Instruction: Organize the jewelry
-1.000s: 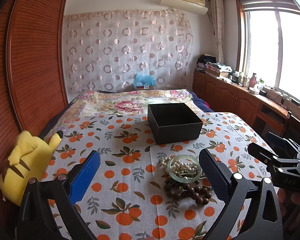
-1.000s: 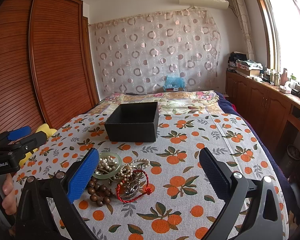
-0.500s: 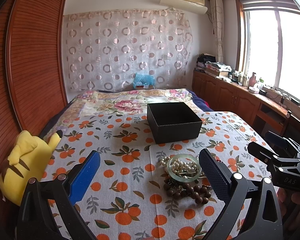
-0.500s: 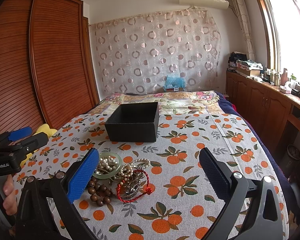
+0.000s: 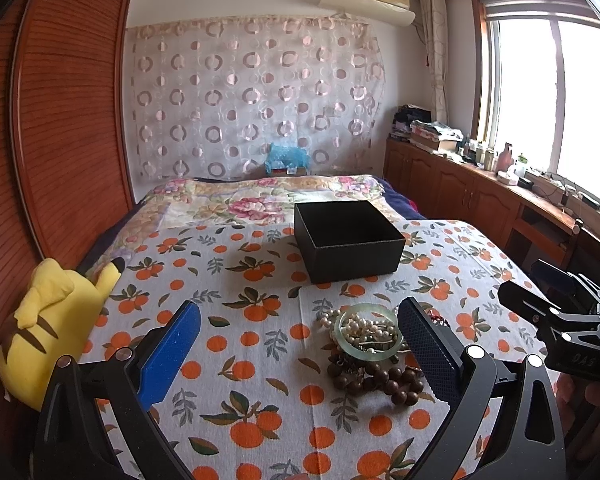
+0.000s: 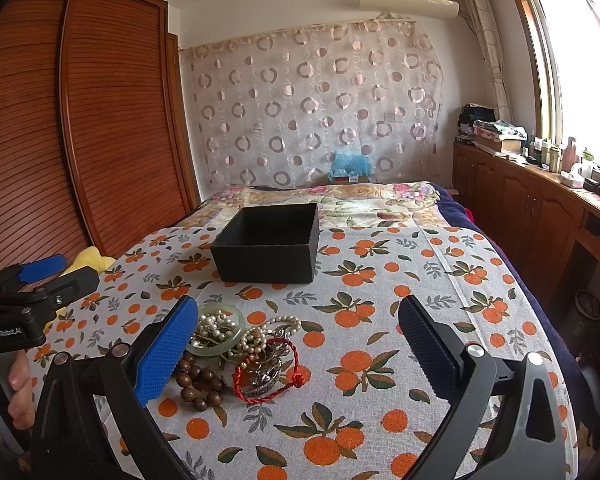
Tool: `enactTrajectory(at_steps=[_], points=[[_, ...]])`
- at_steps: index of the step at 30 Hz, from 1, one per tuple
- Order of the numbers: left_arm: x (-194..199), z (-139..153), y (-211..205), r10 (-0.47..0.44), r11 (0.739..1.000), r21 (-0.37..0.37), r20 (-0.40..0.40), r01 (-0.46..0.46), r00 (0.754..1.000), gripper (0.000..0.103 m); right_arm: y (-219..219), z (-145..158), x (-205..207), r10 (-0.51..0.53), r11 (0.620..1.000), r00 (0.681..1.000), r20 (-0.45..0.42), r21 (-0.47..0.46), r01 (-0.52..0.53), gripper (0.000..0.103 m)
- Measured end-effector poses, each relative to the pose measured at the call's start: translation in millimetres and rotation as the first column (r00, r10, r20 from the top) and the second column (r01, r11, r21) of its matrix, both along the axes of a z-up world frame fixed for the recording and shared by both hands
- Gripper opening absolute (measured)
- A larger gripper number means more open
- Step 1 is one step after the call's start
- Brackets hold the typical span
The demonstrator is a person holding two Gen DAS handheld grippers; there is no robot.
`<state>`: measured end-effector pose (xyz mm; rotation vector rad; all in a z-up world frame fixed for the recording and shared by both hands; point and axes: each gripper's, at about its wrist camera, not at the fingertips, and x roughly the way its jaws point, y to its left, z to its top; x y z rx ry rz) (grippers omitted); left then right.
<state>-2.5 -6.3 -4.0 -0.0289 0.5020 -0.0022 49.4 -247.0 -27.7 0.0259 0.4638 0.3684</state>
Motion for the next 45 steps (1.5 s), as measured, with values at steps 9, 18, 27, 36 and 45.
enactTrajectory(at_steps=[9,18,27,36,45], points=[[11.8,-16.3,8.1,-0.020,1.000,-0.003,-0.058,0.020,0.998,0.095,-4.9,-9.6,1.3,0.025,1.000,1.000,-0.016,-0.007,-0.025,0.100],[23.1,-28.8,9.7,-0.083,0.997,-0.010,-0.124,0.083,0.989,0.095,-19.0,-19.3,12.3,0.086,0.996,0.994,-0.069,-0.024,-0.088,0.078],[33.7,-45.6,0.5,-0.163,0.987,-0.033,-0.196,0.159,0.967,0.095,-12.3,-45.5,31.9,0.182,0.979,0.962,-0.205,-0.058,-0.197,0.046],[40.0,-57.4,-6.9,-0.191,0.981,-0.030,-0.243,0.189,0.951,0.095,10.9,-65.7,54.6,0.248,0.943,0.912,-0.326,-0.134,-0.304,0.032],[55.3,-62.7,-12.2,-0.227,0.974,-0.046,-0.276,0.223,0.934,0.095,19.0,-65.6,57.4,0.271,0.931,0.903,-0.334,-0.149,-0.334,0.007]])
